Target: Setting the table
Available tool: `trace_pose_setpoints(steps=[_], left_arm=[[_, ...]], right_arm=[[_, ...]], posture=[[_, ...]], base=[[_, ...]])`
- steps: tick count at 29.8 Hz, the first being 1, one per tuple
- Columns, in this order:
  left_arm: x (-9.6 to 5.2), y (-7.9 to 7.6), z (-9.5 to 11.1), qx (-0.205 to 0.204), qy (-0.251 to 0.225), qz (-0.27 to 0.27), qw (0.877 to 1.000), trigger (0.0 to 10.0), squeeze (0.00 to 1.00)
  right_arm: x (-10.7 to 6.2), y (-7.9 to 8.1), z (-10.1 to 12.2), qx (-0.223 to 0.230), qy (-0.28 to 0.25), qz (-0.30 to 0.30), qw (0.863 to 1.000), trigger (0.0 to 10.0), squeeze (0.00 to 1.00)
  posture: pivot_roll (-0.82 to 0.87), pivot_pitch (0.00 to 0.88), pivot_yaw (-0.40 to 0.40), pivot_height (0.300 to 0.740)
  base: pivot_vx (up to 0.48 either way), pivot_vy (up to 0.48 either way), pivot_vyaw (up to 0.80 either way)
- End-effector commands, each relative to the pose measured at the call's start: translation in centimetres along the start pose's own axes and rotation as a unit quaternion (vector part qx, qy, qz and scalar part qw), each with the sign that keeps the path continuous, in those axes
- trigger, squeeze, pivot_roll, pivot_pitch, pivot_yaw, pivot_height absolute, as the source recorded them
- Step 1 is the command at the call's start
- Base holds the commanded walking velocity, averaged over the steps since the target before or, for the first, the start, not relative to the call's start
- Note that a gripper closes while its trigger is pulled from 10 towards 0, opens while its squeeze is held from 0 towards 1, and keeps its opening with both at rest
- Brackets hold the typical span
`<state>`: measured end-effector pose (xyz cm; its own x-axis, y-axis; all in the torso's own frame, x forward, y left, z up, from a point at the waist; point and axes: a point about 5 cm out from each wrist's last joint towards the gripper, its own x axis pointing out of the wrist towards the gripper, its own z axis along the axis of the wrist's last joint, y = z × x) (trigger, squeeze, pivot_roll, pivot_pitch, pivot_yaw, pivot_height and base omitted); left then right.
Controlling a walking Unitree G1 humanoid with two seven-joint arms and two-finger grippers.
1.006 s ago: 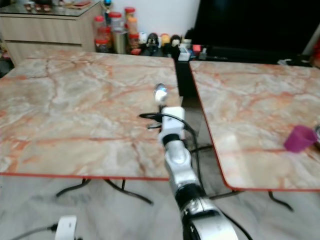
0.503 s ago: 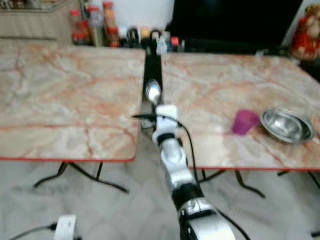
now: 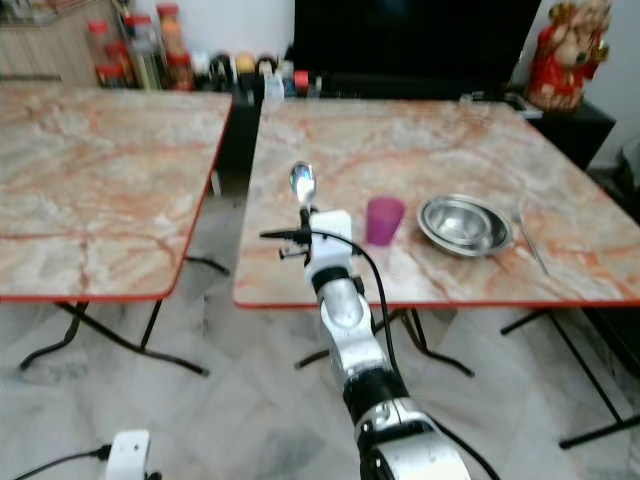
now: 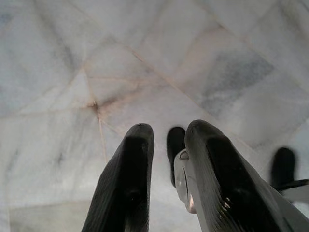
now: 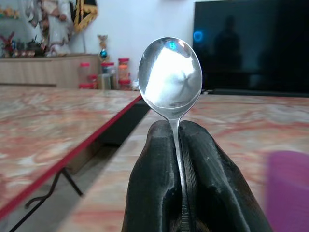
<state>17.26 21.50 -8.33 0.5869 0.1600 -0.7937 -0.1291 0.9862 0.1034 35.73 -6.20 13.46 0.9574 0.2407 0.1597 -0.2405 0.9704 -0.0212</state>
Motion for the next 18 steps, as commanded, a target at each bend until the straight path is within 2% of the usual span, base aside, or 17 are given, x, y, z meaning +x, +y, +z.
trace_pose_setpoints(steps=[1, 18], left_arm=[[-0.04, -0.82, -0.29, -0.004, 0.004, -0.009, 1.000, 10.0, 0.00], [-0.04, -0.84, -0.30, -0.004, 0.004, -0.009, 1.000, 10.0, 0.00]], right_arm=[[-0.15, -1.16, 0.00, -0.003, -0.002, -0.017, 1.000, 10.0, 0.00], [-0.15, -1.62, -0.03, -0.006, 0.000, -0.024, 1.000, 10.0, 0.00]], posture=[[0.00, 0.000, -0.014, 0.740], [0.00, 0.000, -0.013, 0.740]], base=[[0.000, -0.424, 0.00], [0.000, -0.424, 0.00]])
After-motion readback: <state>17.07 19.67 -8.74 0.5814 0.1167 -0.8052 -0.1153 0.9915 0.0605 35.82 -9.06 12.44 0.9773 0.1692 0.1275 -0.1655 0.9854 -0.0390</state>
